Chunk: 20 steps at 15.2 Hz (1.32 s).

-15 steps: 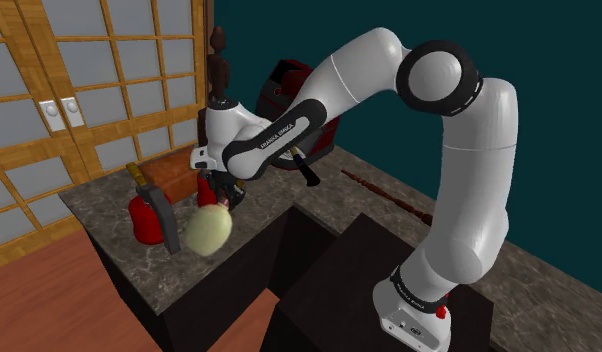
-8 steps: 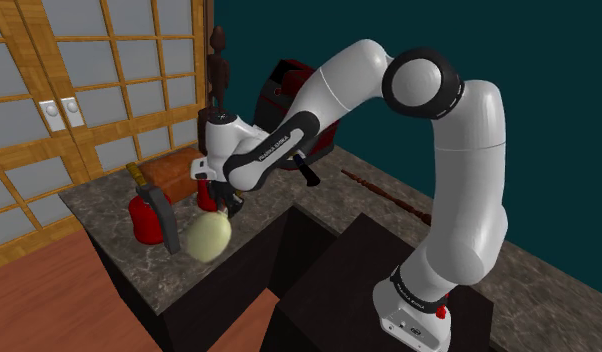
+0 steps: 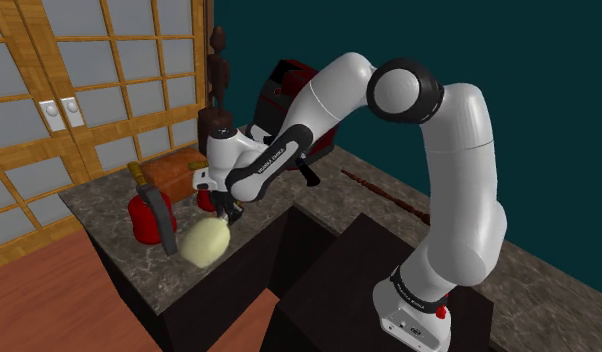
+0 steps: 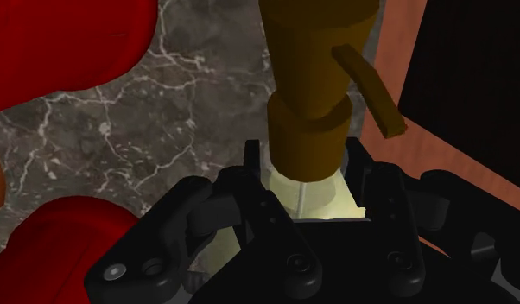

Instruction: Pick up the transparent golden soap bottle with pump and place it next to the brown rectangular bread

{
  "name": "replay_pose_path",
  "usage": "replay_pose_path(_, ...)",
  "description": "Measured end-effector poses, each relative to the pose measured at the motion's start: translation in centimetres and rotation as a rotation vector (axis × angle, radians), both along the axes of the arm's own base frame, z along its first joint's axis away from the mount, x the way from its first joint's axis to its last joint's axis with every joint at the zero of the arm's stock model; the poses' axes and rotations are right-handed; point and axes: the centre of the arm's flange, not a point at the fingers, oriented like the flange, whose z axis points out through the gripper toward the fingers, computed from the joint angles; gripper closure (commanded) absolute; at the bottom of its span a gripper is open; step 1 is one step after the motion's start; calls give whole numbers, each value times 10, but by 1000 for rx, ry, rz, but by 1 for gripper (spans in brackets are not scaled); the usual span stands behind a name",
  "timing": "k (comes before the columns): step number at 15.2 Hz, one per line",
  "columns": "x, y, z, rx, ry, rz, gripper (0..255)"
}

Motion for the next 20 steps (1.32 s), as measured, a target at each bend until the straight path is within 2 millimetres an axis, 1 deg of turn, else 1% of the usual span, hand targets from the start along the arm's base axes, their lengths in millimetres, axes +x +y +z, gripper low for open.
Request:
replay_pose_path(7,0,2,-37,1,3,3,255)
replay_pose_path(13,0,2,-41,1,3,3,255)
replay_pose_path(14,0,2,-41,1,3,3,0)
replay_pose_path(20,0,3,-41,2,3,4,0)
